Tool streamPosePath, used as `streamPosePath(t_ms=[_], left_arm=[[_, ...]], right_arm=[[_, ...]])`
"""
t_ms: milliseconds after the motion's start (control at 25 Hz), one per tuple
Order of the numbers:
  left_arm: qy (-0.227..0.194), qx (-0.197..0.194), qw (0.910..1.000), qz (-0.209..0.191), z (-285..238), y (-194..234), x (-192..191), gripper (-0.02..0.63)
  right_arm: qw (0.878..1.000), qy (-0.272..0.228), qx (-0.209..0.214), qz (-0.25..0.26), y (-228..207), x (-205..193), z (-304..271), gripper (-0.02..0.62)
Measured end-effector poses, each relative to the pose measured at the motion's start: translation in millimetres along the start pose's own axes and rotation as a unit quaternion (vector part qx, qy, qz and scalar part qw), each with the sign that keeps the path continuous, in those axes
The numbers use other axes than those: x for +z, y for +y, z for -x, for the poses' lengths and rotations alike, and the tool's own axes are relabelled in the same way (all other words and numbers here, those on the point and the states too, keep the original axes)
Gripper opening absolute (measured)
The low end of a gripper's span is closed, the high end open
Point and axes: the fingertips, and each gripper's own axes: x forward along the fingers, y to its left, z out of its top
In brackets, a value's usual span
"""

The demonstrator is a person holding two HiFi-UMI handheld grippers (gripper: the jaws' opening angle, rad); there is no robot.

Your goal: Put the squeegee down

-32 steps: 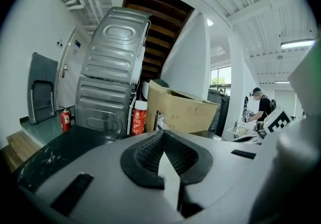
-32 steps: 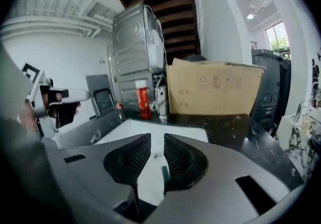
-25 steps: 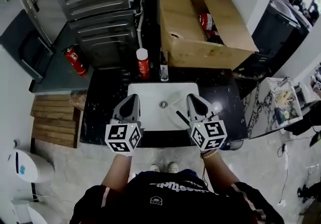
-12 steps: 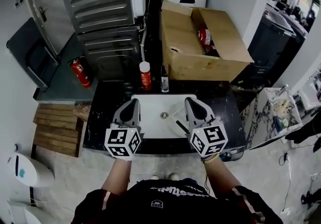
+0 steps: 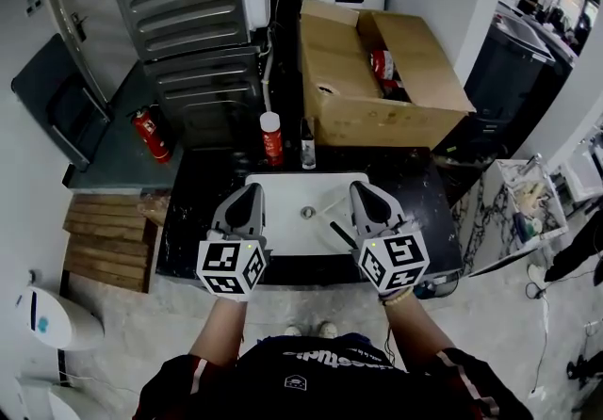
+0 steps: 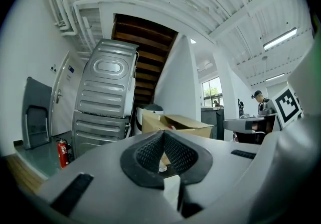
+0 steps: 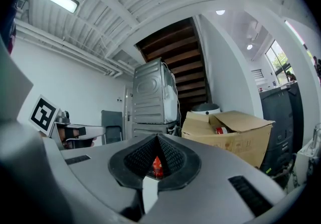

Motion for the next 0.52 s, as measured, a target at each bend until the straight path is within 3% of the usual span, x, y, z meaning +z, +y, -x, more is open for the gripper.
streamPosePath(t_ms=[520], left_arm=[[0.005,0.005,1.0,0.003,0.5,-1.6,-3.6,0.014]], right_arm=[[1.0,0.003,0.011,0.001,2.4,-1.5,-1.9,0.037]])
